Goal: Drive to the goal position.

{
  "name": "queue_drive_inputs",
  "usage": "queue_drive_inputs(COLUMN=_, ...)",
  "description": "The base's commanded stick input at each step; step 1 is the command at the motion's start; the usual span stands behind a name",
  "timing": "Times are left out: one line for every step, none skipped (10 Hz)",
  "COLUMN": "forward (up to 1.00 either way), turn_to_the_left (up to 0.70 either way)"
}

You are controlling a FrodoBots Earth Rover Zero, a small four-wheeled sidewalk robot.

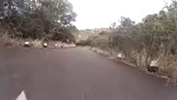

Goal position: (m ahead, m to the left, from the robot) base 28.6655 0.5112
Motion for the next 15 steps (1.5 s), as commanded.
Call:
queue_drive_inputs(forward=0.50, turn_to_the_left=0.00)
queue_drive_inputs(forward=0.50, turn_to_the_left=0.00)
queue_drive_inputs(forward=0.50, turn_to_the_left=0.00)
queue_drive_inputs(forward=0.50, turn_to_the_left=0.00)
queue_drive_inputs(forward=0.50, turn_to_the_left=0.00)
queue_drive_inputs(forward=0.50, turn_to_the_left=0.00)
queue_drive_inputs(forward=0.50, turn_to_the_left=0.00)
queue_drive_inputs(forward=0.50, turn_to_the_left=0.00)
queue_drive_inputs(forward=0.50, turn_to_the_left=0.00)
queue_drive_inputs(forward=0.50, turn_to_the_left=0.00)
queue_drive_inputs(forward=0.50, turn_to_the_left=0.00)
queue_drive_inputs(forward=0.50, turn_to_the_left=0.00)
queue_drive_inputs(forward=0.50, turn_to_the_left=0.00)
queue_drive_inputs(forward=0.50, turn_to_the_left=0.00)
queue_drive_inputs(forward=0.50, turn_to_the_left=0.00)
